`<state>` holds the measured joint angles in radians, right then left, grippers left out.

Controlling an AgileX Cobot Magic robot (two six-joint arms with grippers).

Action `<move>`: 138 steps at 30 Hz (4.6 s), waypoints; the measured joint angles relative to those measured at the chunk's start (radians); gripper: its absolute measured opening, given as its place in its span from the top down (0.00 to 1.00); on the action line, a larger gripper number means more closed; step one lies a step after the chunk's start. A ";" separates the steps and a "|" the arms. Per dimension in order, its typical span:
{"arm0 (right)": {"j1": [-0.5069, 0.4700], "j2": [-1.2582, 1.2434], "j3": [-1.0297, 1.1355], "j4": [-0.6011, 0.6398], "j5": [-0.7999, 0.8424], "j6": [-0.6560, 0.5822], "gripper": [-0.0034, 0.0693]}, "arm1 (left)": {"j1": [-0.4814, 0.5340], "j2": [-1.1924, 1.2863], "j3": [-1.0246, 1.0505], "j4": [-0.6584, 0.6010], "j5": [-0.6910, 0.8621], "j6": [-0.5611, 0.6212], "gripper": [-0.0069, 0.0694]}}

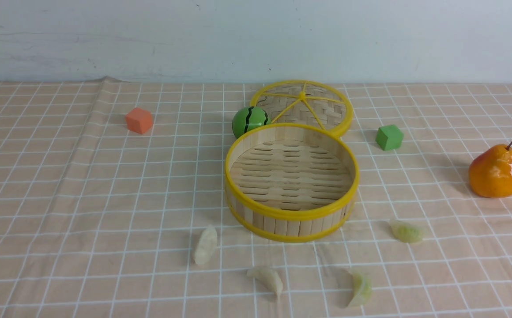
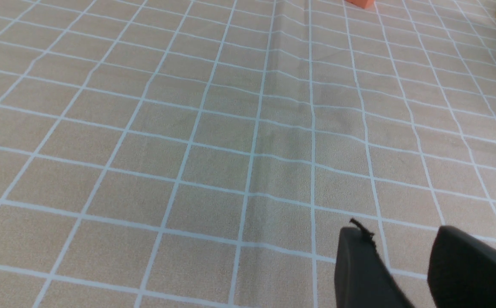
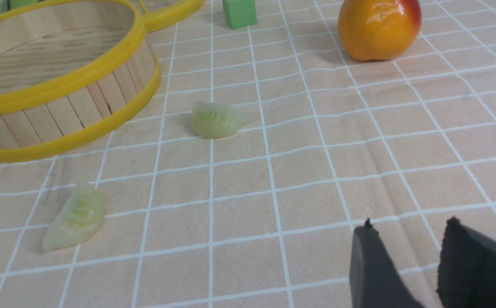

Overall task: Put the dumplings into the steamer on the table with the brown tablecloth.
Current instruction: 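Reach for and grasp a dumpling on the table with the left gripper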

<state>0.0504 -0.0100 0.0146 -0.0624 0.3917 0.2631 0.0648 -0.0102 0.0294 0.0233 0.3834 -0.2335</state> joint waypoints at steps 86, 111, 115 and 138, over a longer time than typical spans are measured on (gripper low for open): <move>0.000 0.000 -0.041 0.966 -0.012 -0.119 0.63 | -0.005 0.000 -0.132 -0.689 -0.187 -0.510 0.61; 0.281 0.982 -0.793 0.501 0.689 -0.654 0.97 | -0.380 1.181 -1.074 -0.113 0.692 0.090 0.88; 0.343 0.988 -0.795 0.433 0.696 -0.625 0.97 | -0.482 1.347 -1.137 -0.066 0.680 0.056 0.69; 0.347 0.988 -0.797 0.418 0.718 -0.614 0.96 | -0.561 2.081 -1.530 0.052 0.527 -0.016 0.23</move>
<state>0.3979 0.9778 -0.7822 0.3553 1.1095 -0.3514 -0.4963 2.0711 -1.5010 0.0754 0.9107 -0.2498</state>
